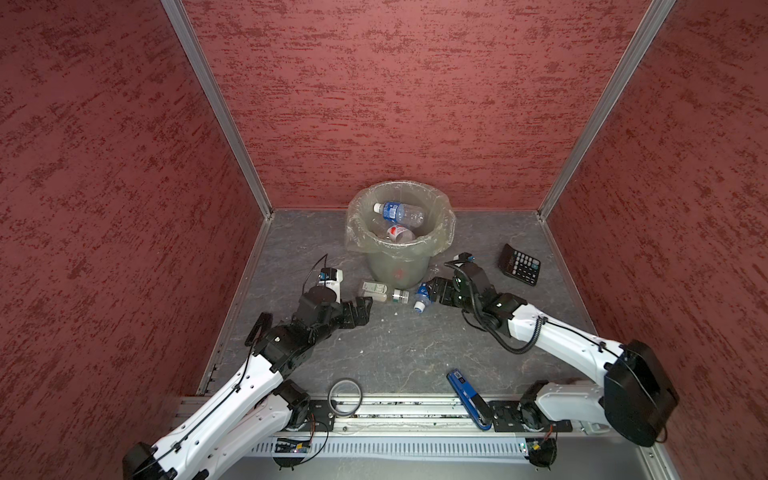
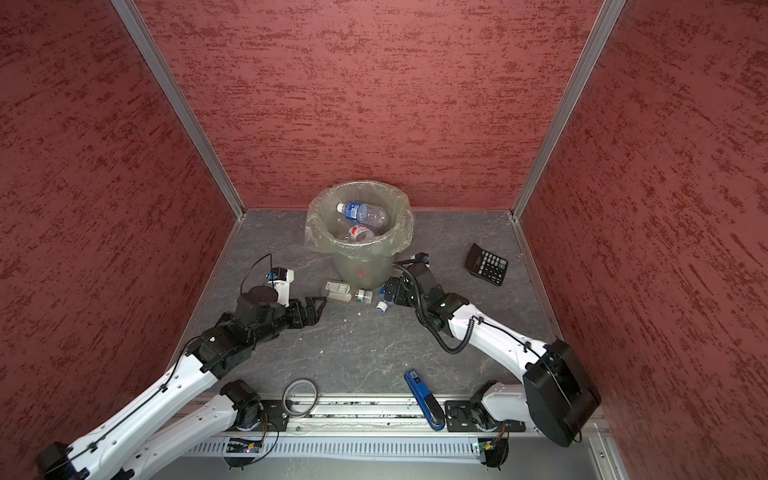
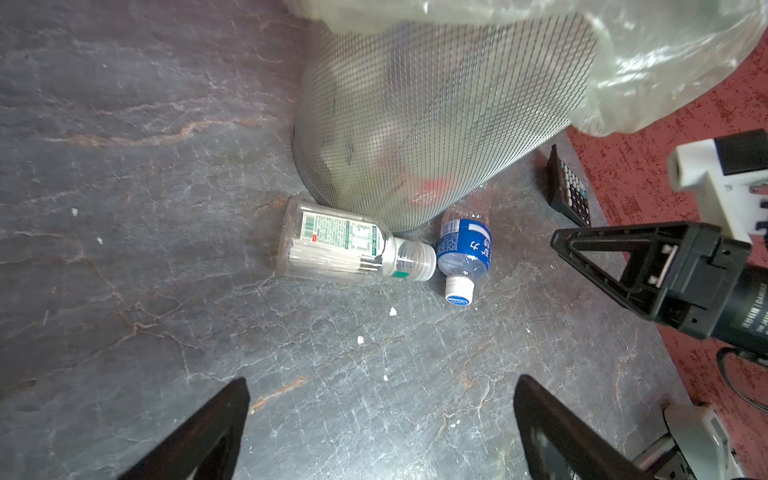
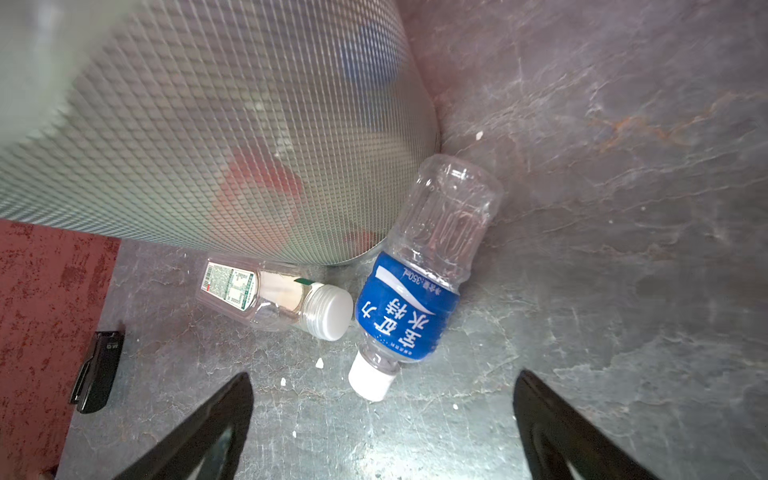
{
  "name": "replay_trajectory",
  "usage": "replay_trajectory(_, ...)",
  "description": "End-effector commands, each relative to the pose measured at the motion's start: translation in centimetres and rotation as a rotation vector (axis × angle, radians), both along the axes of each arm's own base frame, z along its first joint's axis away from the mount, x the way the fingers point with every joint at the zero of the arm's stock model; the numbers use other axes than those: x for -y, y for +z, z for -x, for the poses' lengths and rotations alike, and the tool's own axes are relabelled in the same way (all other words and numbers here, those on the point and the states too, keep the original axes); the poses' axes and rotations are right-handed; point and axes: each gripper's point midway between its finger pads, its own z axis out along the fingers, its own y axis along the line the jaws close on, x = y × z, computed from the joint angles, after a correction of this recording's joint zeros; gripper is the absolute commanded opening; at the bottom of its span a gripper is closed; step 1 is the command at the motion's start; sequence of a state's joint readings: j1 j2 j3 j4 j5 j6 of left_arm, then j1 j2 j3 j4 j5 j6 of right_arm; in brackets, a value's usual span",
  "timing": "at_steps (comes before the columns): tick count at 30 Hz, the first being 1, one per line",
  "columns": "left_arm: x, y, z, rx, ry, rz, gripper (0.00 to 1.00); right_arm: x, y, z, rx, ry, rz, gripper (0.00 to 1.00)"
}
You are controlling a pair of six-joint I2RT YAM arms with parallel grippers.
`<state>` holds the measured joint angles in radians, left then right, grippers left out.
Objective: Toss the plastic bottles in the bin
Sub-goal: 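Withdraw the left gripper while the right gripper reaches toward the small blue-labelled bottle, then grasp the small blue-labelled white-capped bottle with the right gripper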
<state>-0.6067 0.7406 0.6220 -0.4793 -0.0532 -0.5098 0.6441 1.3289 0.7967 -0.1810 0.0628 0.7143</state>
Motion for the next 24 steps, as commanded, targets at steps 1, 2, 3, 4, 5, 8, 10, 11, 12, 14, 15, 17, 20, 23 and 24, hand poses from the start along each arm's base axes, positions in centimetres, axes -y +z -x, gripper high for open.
replay_trajectory(1, 0.8, -0.4, 0.4, -0.014, -0.017, 0.028, 0.99, -1.6, 1.3, -1.7, 0.015, -0.003, -0.066, 0.98)
replay_trajectory(2, 0.8, -0.5, 0.5, -0.015, -0.019, 0.027, 0.99, -1.6, 1.0, -2.0, 0.009, -0.003, -0.055, 0.98)
replay_trajectory(3, 0.9, -0.7, 0.7, -0.019, -0.023, 0.025, 1.00, -1.4, 0.4, -2.3, 0.001, -0.007, -0.032, 0.98)
replay_trajectory(4, 0.9, -0.7, 0.7, -0.019, -0.025, 0.024, 0.99, -1.2, -0.1, -2.5, -0.004, -0.014, -0.010, 0.98)
replay_trajectory(5, 0.8, -0.7, 0.8, -0.021, -0.024, 0.023, 1.00, -1.0, -0.3, -2.7, -0.005, -0.018, -0.003, 0.98)
replay_trajectory(8, 0.6, -0.7, 1.0, -0.020, -0.023, 0.021, 1.00, -1.0, -2.2, -3.2, -0.043, -0.011, 0.013, 0.98)
replay_trajectory(10, 0.6, -0.8, 1.1, -0.022, -0.024, 0.017, 1.00, -1.0, -2.7, -3.5, -0.051, -0.014, 0.022, 0.98)
replay_trajectory(11, 0.6, -0.8, 1.1, -0.022, -0.026, 0.016, 0.99, -1.0, -3.0, -3.7, -0.053, -0.016, 0.029, 0.98)
replay_trajectory(12, 0.6, -0.8, 1.1, -0.024, -0.028, 0.016, 1.00, -0.9, -3.1, -3.9, -0.051, -0.021, 0.033, 0.98)
replay_trajectory(14, 0.7, -0.8, 1.1, -0.025, -0.031, 0.017, 1.00, -0.8, -3.5, -4.3, -0.055, -0.024, 0.044, 0.98)
replay_trajectory(15, 0.7, -0.9, 1.1, -0.027, -0.033, 0.017, 1.00, -0.8, -3.7, -4.5, -0.059, -0.024, 0.051, 0.98)
replay_trajectory(17, 0.7, -0.9, 1.1, -0.028, -0.032, 0.015, 1.00, -0.8, -4.0, -4.7, -0.063, -0.022, 0.057, 0.99)
replay_trajectory(20, 0.7, -1.0, 1.1, -0.030, -0.031, 0.012, 1.00, -1.2, -4.2, -5.0, -0.068, -0.011, 0.052, 0.98)
replay_trajectory(23, 0.7, -1.1, 1.1, -0.035, -0.029, 0.012, 1.00, -1.2, -5.0, -5.1, -0.083, -0.008, 0.076, 0.98)
replay_trajectory(24, 0.7, -1.1, 1.1, -0.037, -0.028, 0.011, 1.00, -0.8, -5.4, -5.0, -0.096, -0.013, 0.104, 0.98)
